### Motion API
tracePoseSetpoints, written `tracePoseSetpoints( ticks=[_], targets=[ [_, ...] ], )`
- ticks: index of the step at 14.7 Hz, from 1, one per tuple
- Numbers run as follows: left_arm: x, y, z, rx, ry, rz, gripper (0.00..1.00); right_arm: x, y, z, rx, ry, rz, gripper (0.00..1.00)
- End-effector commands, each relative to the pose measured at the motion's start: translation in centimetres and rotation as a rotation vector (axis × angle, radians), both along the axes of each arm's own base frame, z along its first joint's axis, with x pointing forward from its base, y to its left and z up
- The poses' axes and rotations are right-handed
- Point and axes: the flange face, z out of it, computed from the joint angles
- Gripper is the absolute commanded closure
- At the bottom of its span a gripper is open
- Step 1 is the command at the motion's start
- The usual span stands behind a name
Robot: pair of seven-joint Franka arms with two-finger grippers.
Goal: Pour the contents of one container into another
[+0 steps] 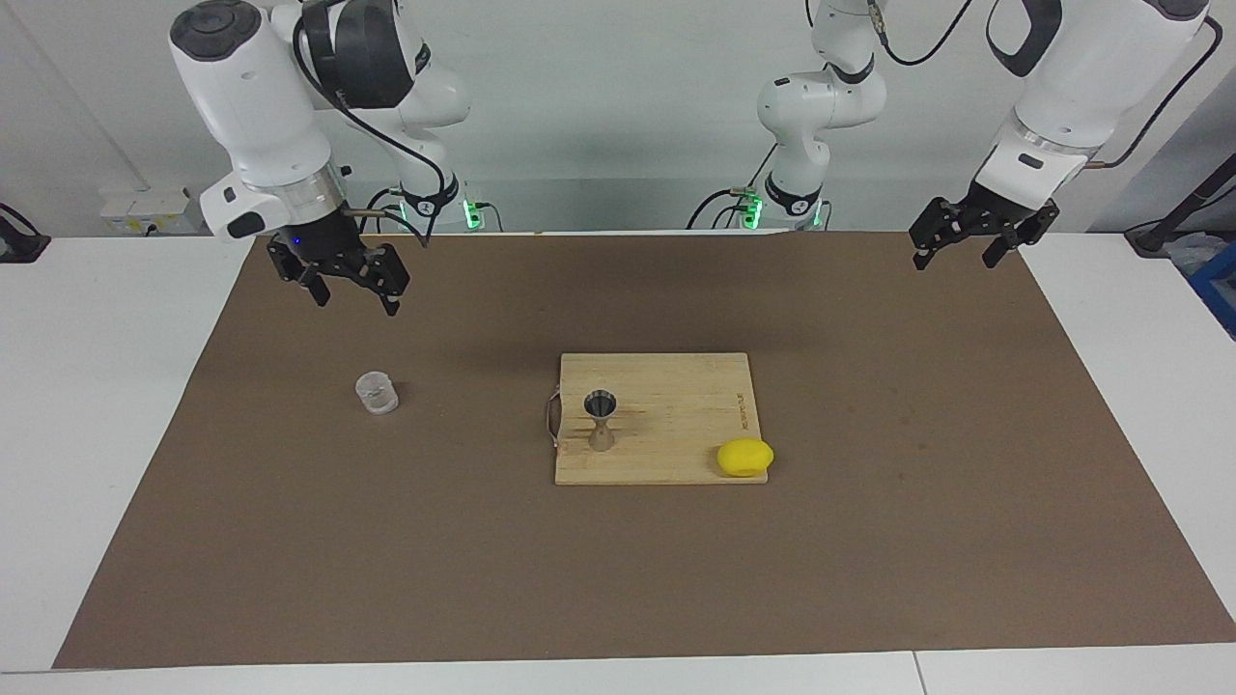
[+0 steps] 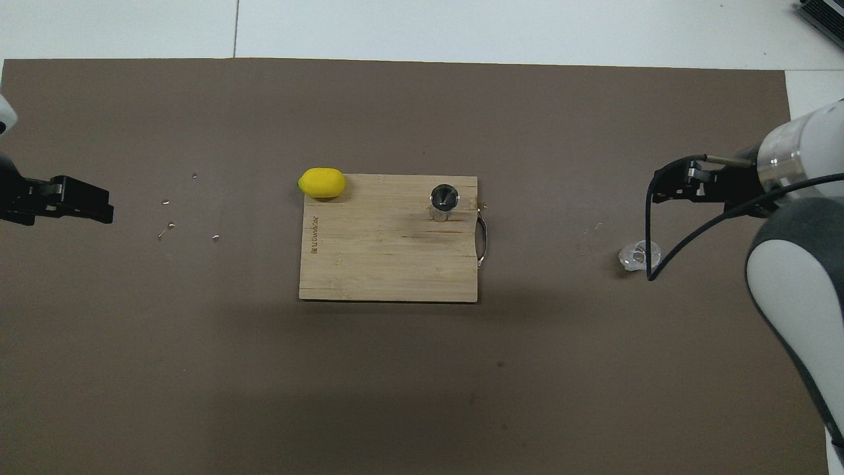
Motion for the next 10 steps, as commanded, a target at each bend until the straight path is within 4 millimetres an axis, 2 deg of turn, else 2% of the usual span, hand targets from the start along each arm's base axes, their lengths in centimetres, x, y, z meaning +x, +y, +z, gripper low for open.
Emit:
tracePoseSetpoints(
  ticks=[1,3,8,10],
  targets=[
    [-0.5,0.4,0.1,0.01,-0.002,-0.006,0.0,0.5,-0.7,2.5,-0.061,0.001,0.023,0.0],
    [-0.5,0.3,0.1,0.01,-0.002,-0.007,0.0,0.3,-0.8,3.8,-0.063,0.002,0.021,0.0],
    [-0.5,0.4,0.1,0.01,-0.002,-0.006,0.0,-0.8,-1.7,3.4,-0.049,0.062,0.069,0.0],
    [-0.5,0.4,0.1,0.01,-0.002,-0.006,0.0,-1.6,-1.1,3.1,-0.05,0.077,0.086,0.0]
  ],
)
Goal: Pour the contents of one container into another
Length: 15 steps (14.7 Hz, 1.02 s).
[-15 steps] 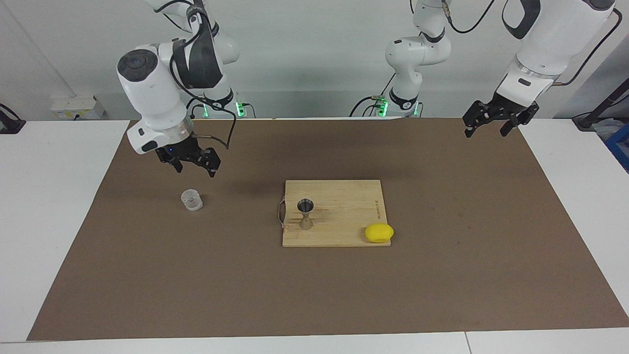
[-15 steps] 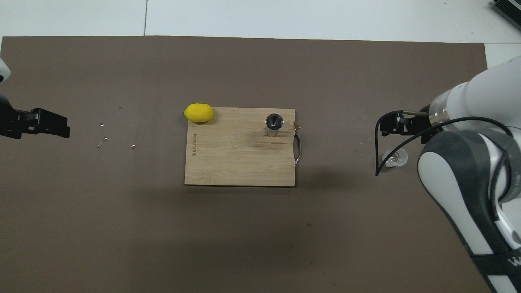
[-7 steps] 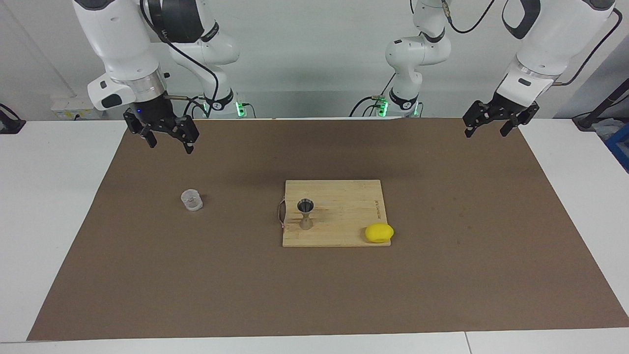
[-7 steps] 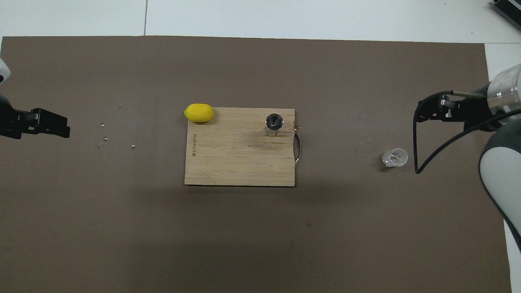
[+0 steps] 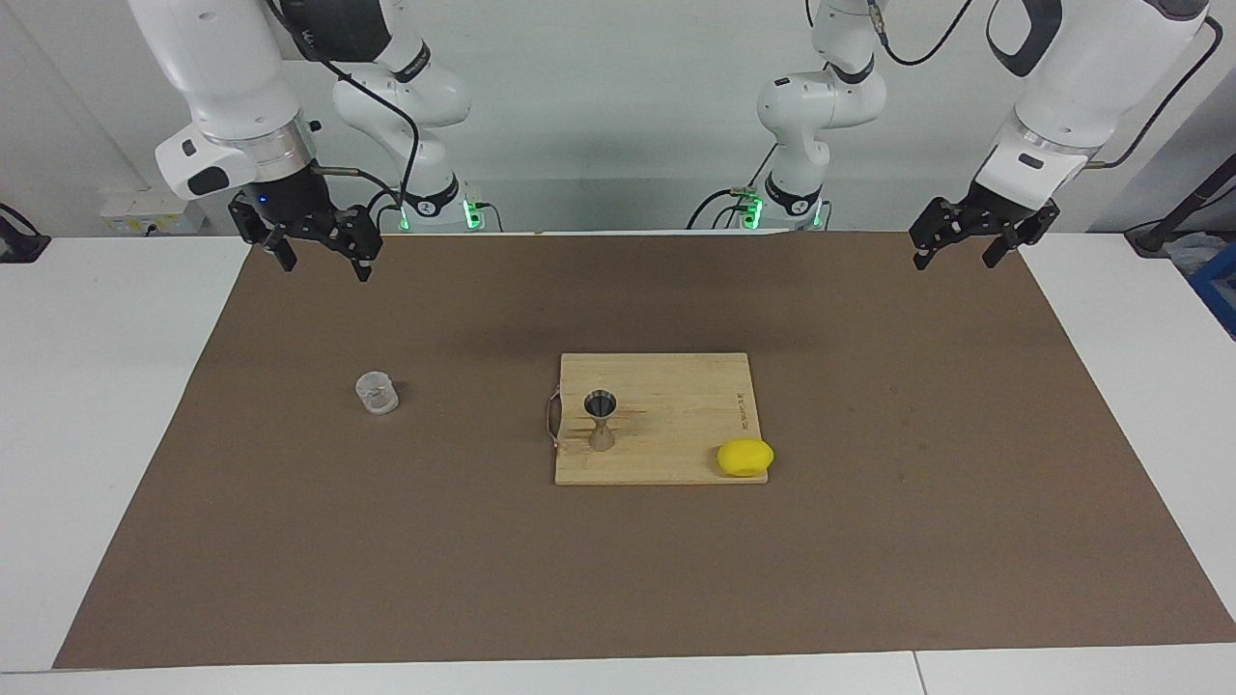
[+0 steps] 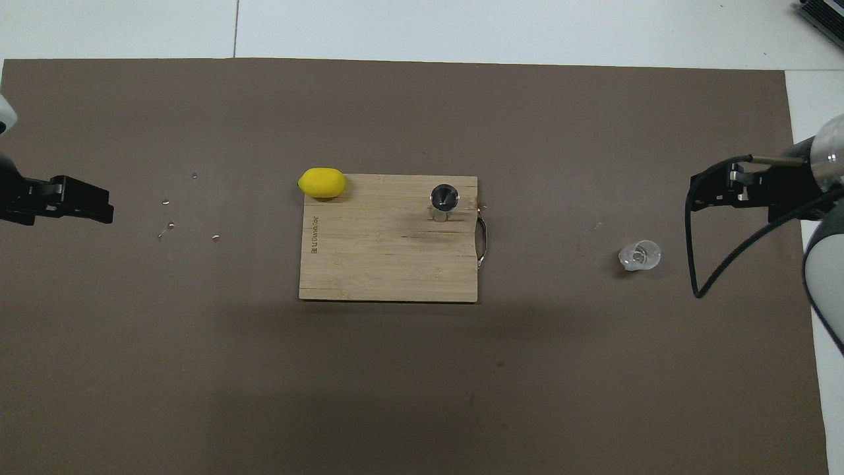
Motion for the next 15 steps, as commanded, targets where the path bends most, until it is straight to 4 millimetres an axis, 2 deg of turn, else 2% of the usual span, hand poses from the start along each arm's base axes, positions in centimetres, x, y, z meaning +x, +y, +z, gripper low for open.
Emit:
tracePoseSetpoints(
  ticks=[1,5,15],
  targets=[
    [-0.54,0.37,0.11,0.01,-0.002,-0.006,0.0,-0.75,0.15,-0.43,-0.005,0.032,0.034,0.0],
    [-0.54,0.37,0.11,0.01,-0.002,-0.007,0.0,-1.04,0.17,-0.75,0.014,0.045,0.096,0.0],
    [-0.54,0.37,0.11,0.01,-0.002,-0.007,0.0,-1.16,0.76,-0.82,0.052,0.039,0.099,0.0]
  ],
)
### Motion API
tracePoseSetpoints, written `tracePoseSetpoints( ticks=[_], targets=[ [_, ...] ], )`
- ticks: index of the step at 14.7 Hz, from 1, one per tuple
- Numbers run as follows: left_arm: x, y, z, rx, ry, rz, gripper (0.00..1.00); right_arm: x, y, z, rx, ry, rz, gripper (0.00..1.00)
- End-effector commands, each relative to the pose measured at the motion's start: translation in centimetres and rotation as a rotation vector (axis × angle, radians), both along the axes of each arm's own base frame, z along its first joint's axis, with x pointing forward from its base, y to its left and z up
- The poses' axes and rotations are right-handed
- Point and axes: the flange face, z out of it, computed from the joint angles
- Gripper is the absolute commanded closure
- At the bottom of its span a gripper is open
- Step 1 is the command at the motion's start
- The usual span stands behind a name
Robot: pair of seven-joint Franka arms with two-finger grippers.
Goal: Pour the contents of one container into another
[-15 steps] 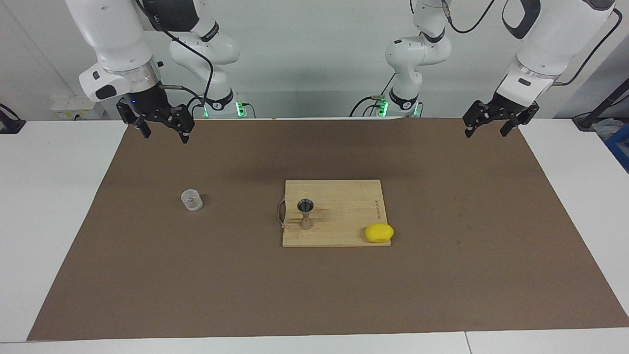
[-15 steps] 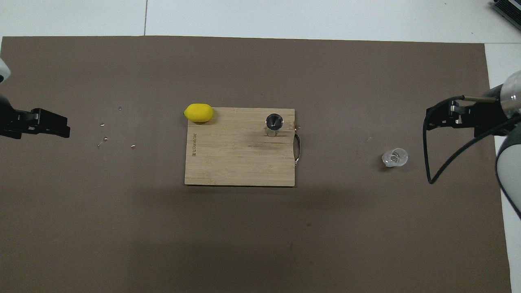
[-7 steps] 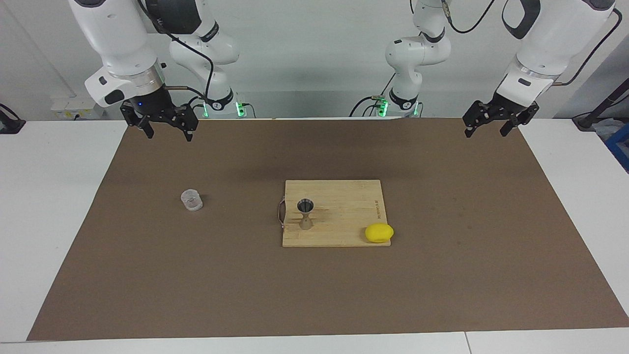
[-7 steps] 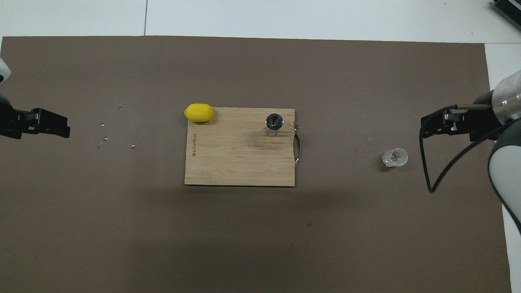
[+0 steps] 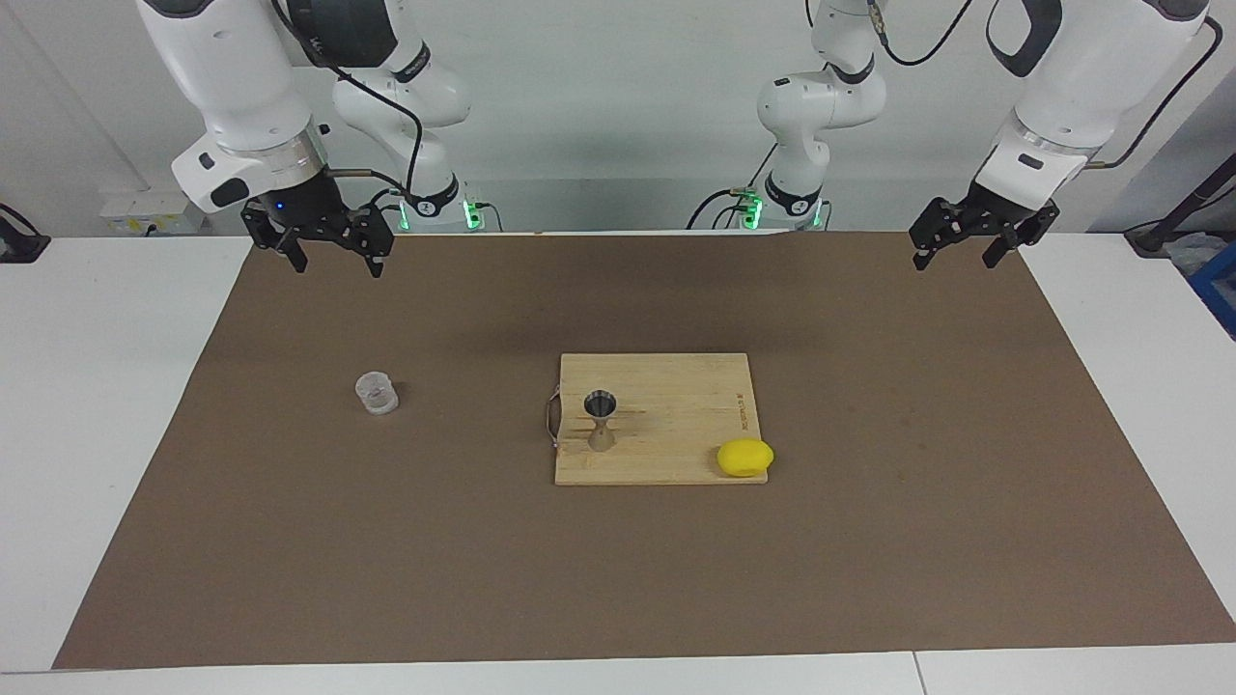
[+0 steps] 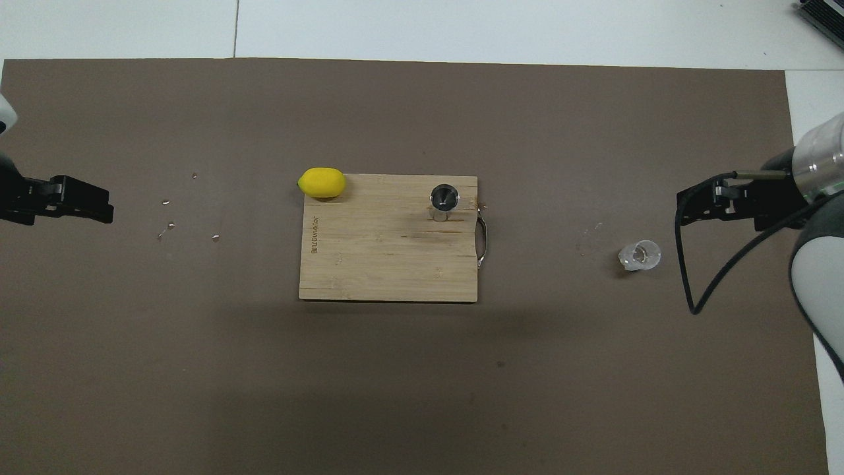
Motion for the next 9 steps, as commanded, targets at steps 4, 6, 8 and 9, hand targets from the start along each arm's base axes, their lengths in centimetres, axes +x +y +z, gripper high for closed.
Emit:
tracePoseSetpoints(
  ticks=[4,6,8,9],
  targets=[
    [-0.54,0.37,0.11,0.01,-0.002,-0.007,0.0,-0.69,-0.1,0.17,0.028,-0.008,0.032,0.0],
    [-0.54,0.37,0.11,0.01,-0.002,-0.006,0.0,-0.56,-0.26,0.26,0.03,-0.019,0.065,0.0],
    [-0.54,0.37,0.11,0.01,-0.002,-0.006,0.0,-0.49,-0.34,0.19,0.03,-0.019,0.064,0.0],
    [-0.54,0.37,0.11,0.01,-0.002,-0.006,0.0,-0.54,-0.26,0.27,0.03,-0.021,0.065,0.0]
  ],
)
